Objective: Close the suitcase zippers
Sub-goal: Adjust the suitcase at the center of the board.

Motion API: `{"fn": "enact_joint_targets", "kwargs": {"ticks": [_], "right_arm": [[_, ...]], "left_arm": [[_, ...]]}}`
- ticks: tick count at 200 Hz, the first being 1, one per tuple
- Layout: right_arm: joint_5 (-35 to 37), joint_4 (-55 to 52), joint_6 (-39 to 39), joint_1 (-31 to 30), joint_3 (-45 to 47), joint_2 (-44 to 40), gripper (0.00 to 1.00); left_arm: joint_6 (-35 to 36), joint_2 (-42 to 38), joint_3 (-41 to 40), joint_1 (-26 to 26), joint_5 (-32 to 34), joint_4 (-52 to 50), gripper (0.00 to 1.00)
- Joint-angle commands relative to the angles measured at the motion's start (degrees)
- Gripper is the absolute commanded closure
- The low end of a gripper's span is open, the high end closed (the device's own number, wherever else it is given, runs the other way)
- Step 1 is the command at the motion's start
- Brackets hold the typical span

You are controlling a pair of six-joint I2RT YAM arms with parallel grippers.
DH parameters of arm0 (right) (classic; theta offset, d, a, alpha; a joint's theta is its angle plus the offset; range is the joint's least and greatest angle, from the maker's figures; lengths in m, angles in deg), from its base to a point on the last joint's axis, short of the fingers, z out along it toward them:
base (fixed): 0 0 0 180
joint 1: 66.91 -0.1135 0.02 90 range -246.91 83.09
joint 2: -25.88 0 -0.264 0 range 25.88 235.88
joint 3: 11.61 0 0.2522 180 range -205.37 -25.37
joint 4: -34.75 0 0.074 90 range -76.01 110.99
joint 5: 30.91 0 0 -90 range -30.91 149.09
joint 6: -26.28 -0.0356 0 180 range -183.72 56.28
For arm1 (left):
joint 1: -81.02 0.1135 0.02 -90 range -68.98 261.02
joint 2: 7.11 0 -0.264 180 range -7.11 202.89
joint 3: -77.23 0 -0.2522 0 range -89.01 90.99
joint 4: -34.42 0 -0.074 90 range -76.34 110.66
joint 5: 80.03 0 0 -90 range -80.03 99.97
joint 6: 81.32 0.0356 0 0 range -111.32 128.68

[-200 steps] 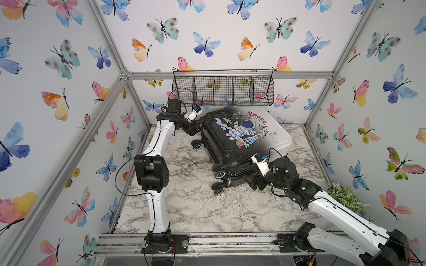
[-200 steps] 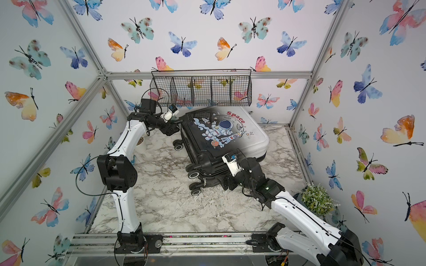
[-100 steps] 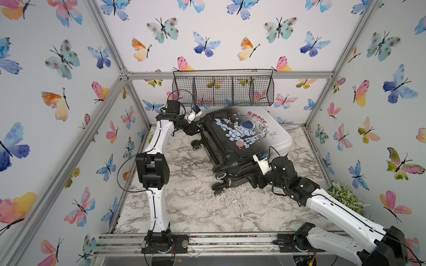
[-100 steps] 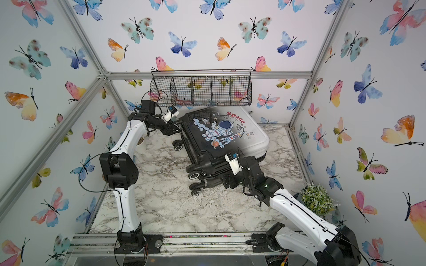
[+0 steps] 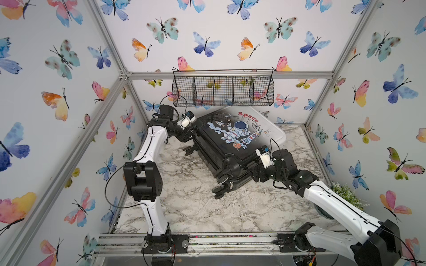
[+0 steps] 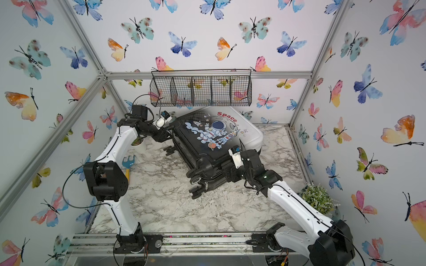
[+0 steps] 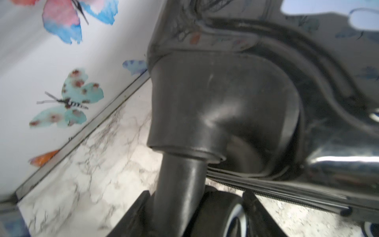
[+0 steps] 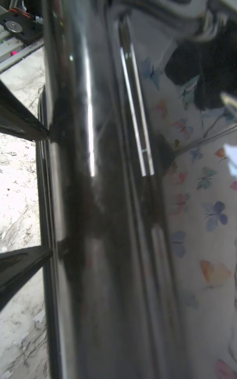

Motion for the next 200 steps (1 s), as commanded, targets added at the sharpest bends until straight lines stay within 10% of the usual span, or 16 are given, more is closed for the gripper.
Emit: {"fn": "enact_joint_targets", "kwargs": {"ticks": [1,133,200], "right_arm": [[-1.2,1.9,3.5,3.1,-3.7,2.9,0.17],[-20.1,5.4,19.9,12.7,-23.5,28.8,0.2],[-21.8,-3.4,26.7,20.1,-5.8,11.1,0.22]], "left_arm": [[-3.8,-10.7,-7.8,0.2,0.4,-2.4,0.77],[-35.9,-43.7,-35.5,-10.4,0.8,-0.7,0.77],[-44.3,-43.0,-28.8,-10.7,3.0,-5.6,0.8]]}}
